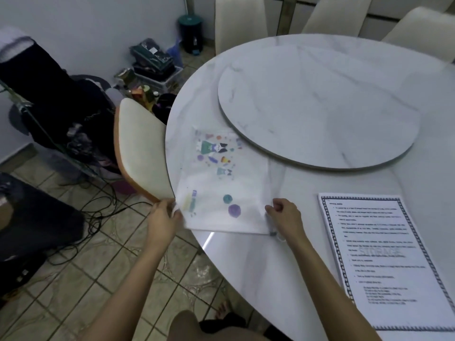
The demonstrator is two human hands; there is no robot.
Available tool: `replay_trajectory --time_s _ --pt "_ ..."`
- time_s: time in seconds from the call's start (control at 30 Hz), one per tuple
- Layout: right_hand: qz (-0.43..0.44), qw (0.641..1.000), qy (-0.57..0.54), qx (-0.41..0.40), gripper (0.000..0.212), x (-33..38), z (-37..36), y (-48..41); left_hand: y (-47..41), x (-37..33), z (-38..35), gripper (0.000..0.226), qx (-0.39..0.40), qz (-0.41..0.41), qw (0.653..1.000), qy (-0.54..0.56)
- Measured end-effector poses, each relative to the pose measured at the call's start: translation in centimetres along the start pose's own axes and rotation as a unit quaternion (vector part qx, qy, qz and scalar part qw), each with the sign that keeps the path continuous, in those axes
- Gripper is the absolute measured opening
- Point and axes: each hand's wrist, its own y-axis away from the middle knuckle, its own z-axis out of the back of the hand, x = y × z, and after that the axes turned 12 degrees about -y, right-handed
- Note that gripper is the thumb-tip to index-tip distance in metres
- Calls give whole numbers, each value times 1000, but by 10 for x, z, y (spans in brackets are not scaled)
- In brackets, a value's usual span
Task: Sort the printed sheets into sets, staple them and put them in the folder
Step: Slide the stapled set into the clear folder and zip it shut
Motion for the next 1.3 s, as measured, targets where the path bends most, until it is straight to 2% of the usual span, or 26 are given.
replay_trajectory --time_s 0.3,0.5,0.63,0.73,1.0,1.13,1.3 --pt "-42 997 -70 7 25 -5 6 9 6 13 -2 33 49 31 997 49" --pt "-64 994 -69 51 28 -9 13 15 29 18 -2 26 37 28 998 49" --pt "-21 996 -44 72 12 -12 24 26 53 14 0 30 39 48 997 45" --pt "8 995 -54 87 9 -14 38 36 75 6 0 29 19 51 998 39" --pt "27 992 -69 99 14 -23 86 61 132 -36 5 26 -48 31 996 73" --pt "20 991 -65 117 14 -27 111 76 161 -51 13 12 -56 37 994 87" --pt "39 987 -85 134 10 -26 134 90 183 -58 13 27 -64 39 991 109"
